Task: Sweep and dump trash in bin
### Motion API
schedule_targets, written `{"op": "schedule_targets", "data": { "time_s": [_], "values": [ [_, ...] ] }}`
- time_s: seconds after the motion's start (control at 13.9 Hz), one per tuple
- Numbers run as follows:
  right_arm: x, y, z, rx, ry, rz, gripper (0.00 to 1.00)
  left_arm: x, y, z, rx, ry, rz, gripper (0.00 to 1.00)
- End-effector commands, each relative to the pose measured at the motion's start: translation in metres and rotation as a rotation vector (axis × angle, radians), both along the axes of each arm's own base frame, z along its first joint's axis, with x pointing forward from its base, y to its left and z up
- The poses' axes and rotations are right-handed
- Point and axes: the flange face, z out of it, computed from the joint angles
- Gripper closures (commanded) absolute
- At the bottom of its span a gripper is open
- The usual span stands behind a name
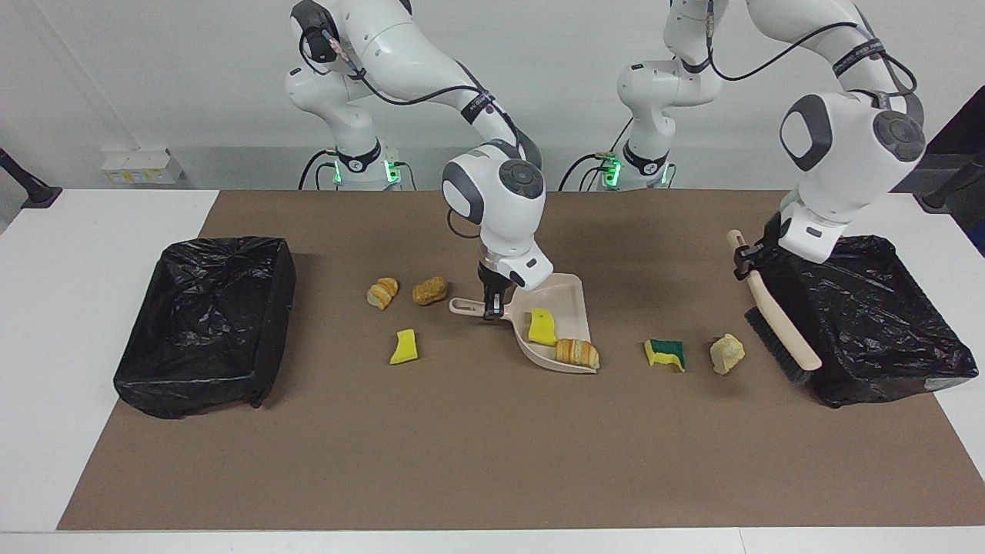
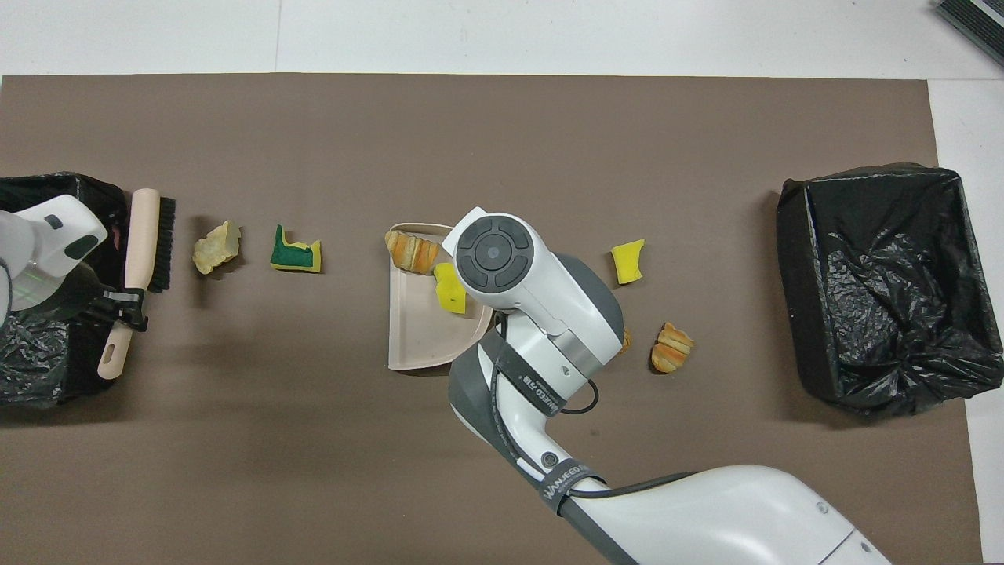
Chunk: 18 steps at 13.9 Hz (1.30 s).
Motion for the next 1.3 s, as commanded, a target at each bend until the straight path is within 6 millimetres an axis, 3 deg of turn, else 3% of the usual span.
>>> {"op": "schedule_targets", "data": {
  "time_s": [0.0, 0.07, 0.22, 0.5, 0.65, 0.86, 1.01, 1.23],
  "values": [
    [-0.005, 0.001, -0.004, 0.027, -0.009, -0.030, 1.00, 0.009, -0.019, -0.034, 0.013, -0.016, -0.104, 1.00],
    [-0.005, 0.002, -0.004, 0.027, -0.009, -0.027, 1.00, 0.009, -0.030, -0.046, 0.012, -0.038, -0.125, 1.00],
    [-0.005, 0.001, -0.004, 0.027, -0.009, -0.030, 1.00, 0.009, -0.051, -0.048, 0.010, -0.052, -0.160, 1.00],
    [-0.005, 0.001, -0.004, 0.028, -0.008, -0.030, 1.00, -0.003, -0.136, -0.049, 0.024, -0.053, -0.152, 1.00],
    [-0.005, 0.001, -0.004, 0.027, -0.010, -0.034, 1.00, -0.022, -0.179, -0.053, -0.010, -0.032, -0.126, 1.00],
    [-0.005, 0.001, -0.004, 0.027, -0.010, -0.034, 1.00, -0.052, -0.221, -0.059, -0.026, -0.024, -0.062, 1.00],
    [-0.005, 0.001, -0.003, 0.028, -0.011, -0.034, 1.00, -0.067, -0.261, -0.055, -0.089, -0.006, -0.020, 1.00],
    [-0.005, 0.001, -0.003, 0.028, -0.011, -0.034, 1.00, -0.079, -0.278, -0.051, -0.181, 0.070, 0.104, 1.00]
  ]
}}
